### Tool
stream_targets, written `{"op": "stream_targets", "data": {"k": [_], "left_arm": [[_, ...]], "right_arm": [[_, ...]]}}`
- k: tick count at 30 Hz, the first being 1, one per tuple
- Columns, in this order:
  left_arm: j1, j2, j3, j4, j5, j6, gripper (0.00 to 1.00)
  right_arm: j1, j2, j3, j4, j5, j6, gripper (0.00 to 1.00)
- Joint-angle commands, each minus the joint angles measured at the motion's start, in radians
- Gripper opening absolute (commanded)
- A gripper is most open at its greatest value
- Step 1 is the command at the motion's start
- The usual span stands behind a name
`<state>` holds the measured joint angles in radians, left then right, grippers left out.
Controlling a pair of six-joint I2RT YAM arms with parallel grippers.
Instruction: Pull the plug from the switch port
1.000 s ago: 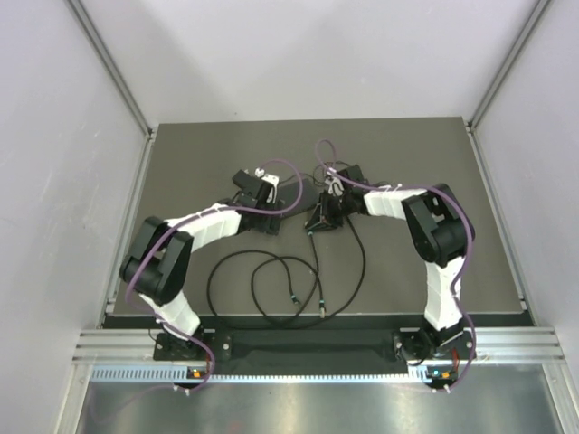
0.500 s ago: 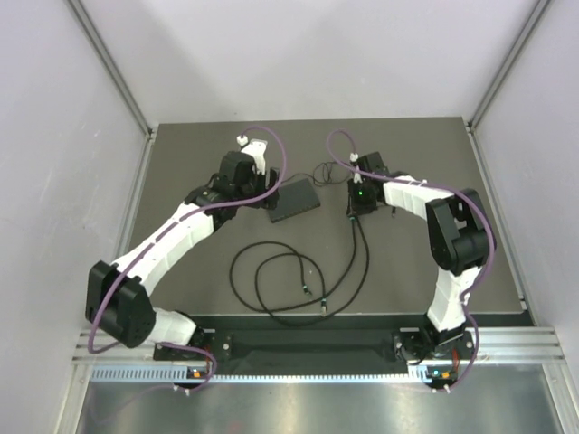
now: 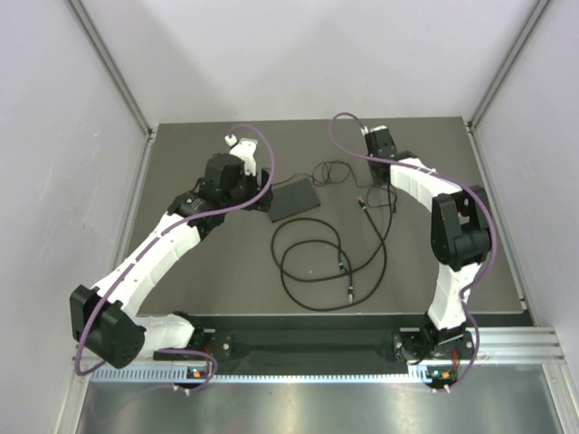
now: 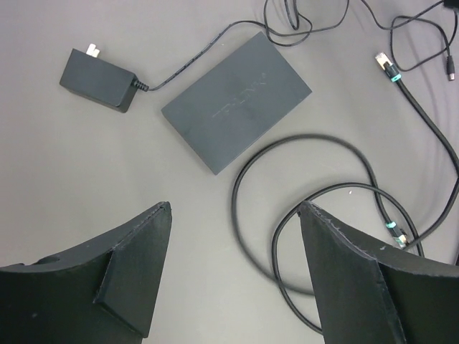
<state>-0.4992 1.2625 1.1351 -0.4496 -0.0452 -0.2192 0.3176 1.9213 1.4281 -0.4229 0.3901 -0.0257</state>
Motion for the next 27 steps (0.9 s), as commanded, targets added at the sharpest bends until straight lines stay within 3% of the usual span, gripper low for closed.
{"op": "stream_targets", "data": {"k": [1, 5, 7, 8, 11, 13, 17, 20, 23, 24, 27], "left_arm": [[0.008, -0.041, 0.005, -0.021, -0.010, -0.005, 0.78], [0.016, -0.038, 0.020, -0.041, -0.013, -0.005, 0.78], [0.017, -0.032, 0.022, -0.046, -0.021, -0.005, 0.78], [0.019, -0.029, 0.023, -0.044, -0.025, -0.006, 0.77], [0.024, -0.009, 0.028, -0.049, -0.071, -0.037, 0.79], [0.033, 0.021, 0.037, -0.057, -0.108, -0.064, 0.79], [0.056, 0.080, 0.060, -0.089, -0.120, -0.118, 0.78], [0.074, 0.087, 0.058, -0.094, -0.130, -0.135, 0.77], [0.076, 0.060, 0.040, -0.066, -0.137, -0.137, 0.76], [0.077, 0.048, 0.038, -0.066, -0.148, -0.138, 0.76], [0.079, 0.022, 0.038, -0.069, -0.151, -0.140, 0.76]], "right_arm": [[-0.034, 0.045, 0.064, -0.051, 0.124, -0.085, 0.04], [-0.077, 0.039, 0.078, -0.066, 0.060, -0.076, 0.11], [-0.078, 0.028, 0.098, -0.089, -0.026, -0.040, 0.20], [-0.080, 0.025, 0.107, -0.129, -0.066, -0.024, 0.38], [-0.075, -0.013, 0.117, -0.181, -0.189, 0.064, 0.72], [-0.065, -0.060, 0.117, -0.198, -0.185, 0.098, 0.82], [-0.042, -0.125, 0.161, -0.290, -0.146, 0.128, 0.83], [0.041, -0.169, 0.175, -0.303, -0.268, 0.161, 0.75], [0.179, -0.243, 0.053, -0.203, -0.436, 0.303, 0.63], [0.213, -0.286, -0.059, -0.094, -0.494, 0.352, 0.60], [0.336, -0.338, -0.257, 0.045, -0.517, 0.535, 0.52]]}}
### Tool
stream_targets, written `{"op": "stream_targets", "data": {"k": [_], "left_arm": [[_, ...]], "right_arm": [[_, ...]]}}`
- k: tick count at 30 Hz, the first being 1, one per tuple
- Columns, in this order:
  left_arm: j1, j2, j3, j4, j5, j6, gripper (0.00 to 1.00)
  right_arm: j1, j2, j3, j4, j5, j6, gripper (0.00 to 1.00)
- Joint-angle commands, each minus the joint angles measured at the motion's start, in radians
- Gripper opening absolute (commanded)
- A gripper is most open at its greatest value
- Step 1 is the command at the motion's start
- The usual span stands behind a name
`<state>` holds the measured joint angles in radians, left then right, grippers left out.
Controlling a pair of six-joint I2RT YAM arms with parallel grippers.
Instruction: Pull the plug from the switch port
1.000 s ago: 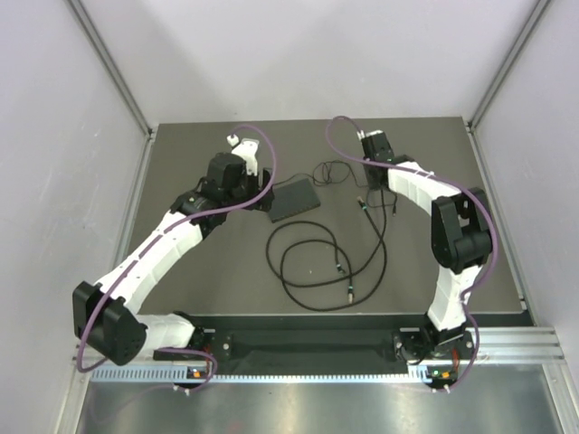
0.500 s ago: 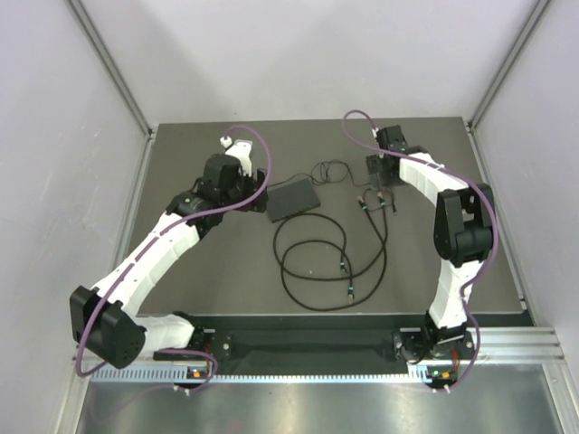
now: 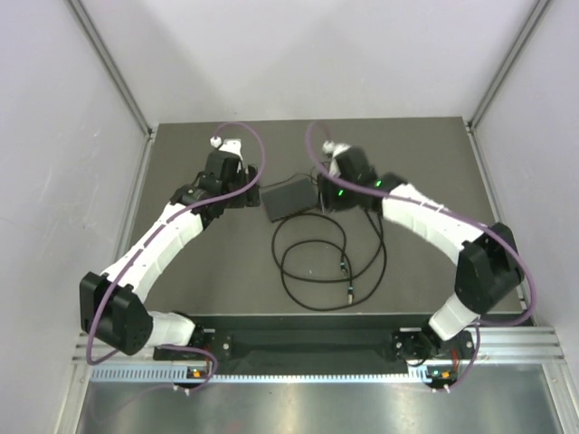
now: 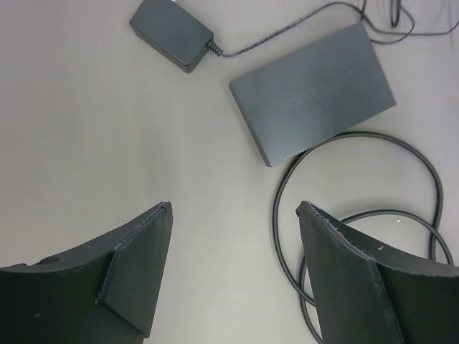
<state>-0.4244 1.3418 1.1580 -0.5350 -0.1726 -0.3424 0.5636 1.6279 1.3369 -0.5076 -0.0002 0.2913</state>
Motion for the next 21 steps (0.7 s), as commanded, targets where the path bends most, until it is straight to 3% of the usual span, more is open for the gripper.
{"op": "stream_targets", "data": {"k": [1, 3, 5, 7, 10, 21], "left_arm": [[0.006, -0.059, 0.019, 0.013, -0.024, -0.015, 0.76], [0.006, -0.072, 0.020, 0.001, -0.025, -0.014, 0.76], [0.006, -0.078, 0.009, 0.003, -0.021, -0.012, 0.76], [0.007, -0.087, 0.005, 0.001, -0.010, -0.012, 0.76], [0.007, -0.101, -0.010, -0.002, -0.008, -0.012, 0.76], [0.013, -0.112, -0.031, 0.006, 0.008, 0.008, 0.75]], "right_arm": [[0.126, -0.046, -0.195, 0.170, -0.121, 0.244, 0.35], [0.142, -0.042, -0.269, 0.211, -0.109, 0.302, 0.22], [0.142, -0.028, -0.291, 0.227, -0.098, 0.302, 0.19], [0.142, -0.010, -0.304, 0.218, -0.034, 0.286, 0.07], [0.134, 0.004, -0.343, 0.253, 0.035, 0.266, 0.02], [0.073, 0.084, -0.401, 0.304, 0.051, 0.255, 0.00]]}}
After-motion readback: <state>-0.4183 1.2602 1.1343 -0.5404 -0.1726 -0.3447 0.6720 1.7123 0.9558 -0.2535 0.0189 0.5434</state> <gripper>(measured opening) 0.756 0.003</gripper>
